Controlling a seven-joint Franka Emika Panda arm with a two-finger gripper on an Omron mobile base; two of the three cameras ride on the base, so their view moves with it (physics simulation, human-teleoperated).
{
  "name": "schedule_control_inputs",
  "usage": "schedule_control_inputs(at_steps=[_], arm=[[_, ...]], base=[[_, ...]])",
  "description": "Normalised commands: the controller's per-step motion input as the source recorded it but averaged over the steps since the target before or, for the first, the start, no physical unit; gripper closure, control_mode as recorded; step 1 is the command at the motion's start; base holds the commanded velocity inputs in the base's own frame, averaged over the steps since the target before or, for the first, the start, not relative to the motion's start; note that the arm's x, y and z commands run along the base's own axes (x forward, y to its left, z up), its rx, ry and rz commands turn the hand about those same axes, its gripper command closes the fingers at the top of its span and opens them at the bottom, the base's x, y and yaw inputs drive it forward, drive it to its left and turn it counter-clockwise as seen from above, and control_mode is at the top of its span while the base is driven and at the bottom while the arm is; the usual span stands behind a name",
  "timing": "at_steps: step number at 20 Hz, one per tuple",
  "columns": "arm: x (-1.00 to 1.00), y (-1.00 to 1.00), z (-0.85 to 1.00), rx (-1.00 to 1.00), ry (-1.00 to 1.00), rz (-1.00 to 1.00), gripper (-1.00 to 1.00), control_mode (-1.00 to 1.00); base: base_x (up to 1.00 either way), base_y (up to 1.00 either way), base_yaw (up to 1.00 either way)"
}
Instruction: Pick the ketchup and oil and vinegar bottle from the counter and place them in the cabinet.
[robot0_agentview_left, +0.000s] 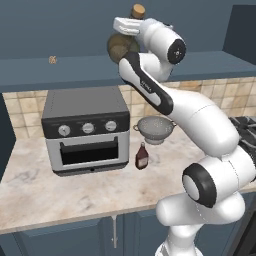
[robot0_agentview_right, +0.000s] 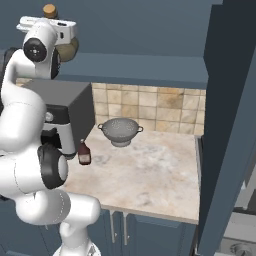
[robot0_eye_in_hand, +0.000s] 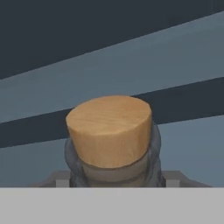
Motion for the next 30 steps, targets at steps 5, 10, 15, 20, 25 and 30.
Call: schedule_control_inputs(at_steps=[5, 10, 15, 20, 25, 30], arm=[[-0.02, 0.05, 0.09, -0.03, -0.02, 0.02, 1.00, -1.00], [0.09, 0.21, 0.10, -0.16, 0.19, 0.00, 1.00, -1.00], [0.07, 0.22, 0.22, -0.18, 0.21, -0.03, 1.00, -1.00], [0.06, 0.10, 0.01, -0.11, 0.10, 0.00, 1.00, -1.00], [0.00, -0.08, -0.12, 0.03, 0.00, 0.00, 1.00, -1.00], [0.03, -0.19, -0.19, 0.06, 0.00, 0.00, 1.00, -1.00]], base=[[0.00, 0.00, 0.00], [0.00, 0.00, 0.00], [0.00, 0.00, 0.00], [0.00, 0.00, 0.00], [0.00, 0.00, 0.00], [0.00, 0.00, 0.00]])
